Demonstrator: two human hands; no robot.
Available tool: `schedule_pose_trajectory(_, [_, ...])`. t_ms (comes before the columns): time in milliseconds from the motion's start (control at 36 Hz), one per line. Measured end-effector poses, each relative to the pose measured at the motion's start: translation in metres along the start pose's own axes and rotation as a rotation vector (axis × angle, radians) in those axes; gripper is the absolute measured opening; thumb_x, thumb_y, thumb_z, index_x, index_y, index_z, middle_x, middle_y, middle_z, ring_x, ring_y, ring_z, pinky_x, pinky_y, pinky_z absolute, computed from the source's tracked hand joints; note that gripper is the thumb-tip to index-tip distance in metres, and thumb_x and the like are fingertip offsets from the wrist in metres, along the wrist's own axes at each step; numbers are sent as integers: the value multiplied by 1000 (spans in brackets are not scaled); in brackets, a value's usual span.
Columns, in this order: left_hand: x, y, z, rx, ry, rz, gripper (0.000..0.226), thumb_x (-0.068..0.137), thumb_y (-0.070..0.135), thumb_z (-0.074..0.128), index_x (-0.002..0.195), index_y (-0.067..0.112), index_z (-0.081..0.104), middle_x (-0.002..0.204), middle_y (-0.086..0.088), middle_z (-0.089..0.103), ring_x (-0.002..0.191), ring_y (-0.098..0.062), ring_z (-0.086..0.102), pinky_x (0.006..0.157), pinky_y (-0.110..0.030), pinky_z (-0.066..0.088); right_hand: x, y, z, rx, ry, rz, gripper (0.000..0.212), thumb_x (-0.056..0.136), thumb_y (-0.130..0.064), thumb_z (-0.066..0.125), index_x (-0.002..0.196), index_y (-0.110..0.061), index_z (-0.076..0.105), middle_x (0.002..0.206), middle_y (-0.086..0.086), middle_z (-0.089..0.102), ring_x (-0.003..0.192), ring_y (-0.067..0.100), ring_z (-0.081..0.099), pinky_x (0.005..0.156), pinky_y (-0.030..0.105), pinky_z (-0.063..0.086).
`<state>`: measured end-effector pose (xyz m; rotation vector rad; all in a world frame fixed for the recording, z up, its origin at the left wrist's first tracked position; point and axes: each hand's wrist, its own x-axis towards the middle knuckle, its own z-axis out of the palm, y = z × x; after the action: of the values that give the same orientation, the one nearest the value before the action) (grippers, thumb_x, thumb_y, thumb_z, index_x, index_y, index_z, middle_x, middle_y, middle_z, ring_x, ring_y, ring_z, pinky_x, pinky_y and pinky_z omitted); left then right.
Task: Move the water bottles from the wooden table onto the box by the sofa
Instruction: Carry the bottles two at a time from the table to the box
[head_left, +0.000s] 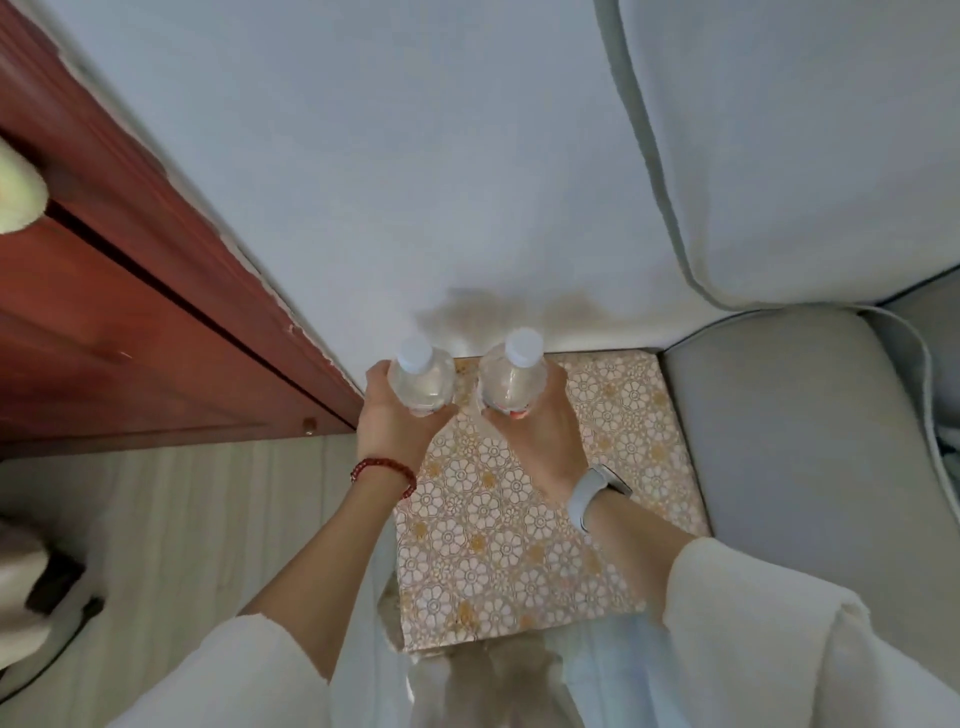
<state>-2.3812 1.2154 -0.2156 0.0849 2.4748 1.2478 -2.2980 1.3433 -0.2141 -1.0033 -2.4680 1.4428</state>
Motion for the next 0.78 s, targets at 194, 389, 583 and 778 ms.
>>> schedule_pose_trajectory(194, [16, -19, 4, -42, -32, -54, 88, 64, 24, 82, 132, 7, 29, 133, -9, 42, 113, -20, 46, 87, -25, 38, 18, 15, 24, 80, -25, 41, 73, 72, -23, 76, 128, -9, 31, 116, -1, 46, 108, 20, 54, 86, 29, 51])
schedule_pose_trajectory(389, [26, -18, -11, 45, -209, 98, 100, 66, 16, 80, 142, 23, 17, 146, -2, 29, 131, -15, 32, 98, -26, 30, 16, 18, 19, 53, -195, 3, 97, 74, -24, 75, 145, -23, 8, 148, 0, 25, 130, 4, 26, 102, 19, 25])
schedule_pose_trajectory(583, [38, -13, -19, 178, -300, 185, 83, 64, 17, 81, 132, 26, 36, 135, -1, 43, 122, -16, 43, 97, -24, 33, 23, 20, 10, -24, -266, -97, 78, 71, -28, 76, 132, -37, 28, 128, -16, 39, 121, 6, 40, 102, 40, 45])
schedule_pose_trajectory(778, [40, -4, -3, 138, -78, 150, 73, 64, 20, 81, 126, 21, 43, 126, -5, 50, 112, -20, 51, 88, -24, 38, 40, 14, 24, -44, -125, -108, 75, 70, -32, 75, 131, -28, 31, 126, -1, 49, 114, 17, 51, 86, 29, 51])
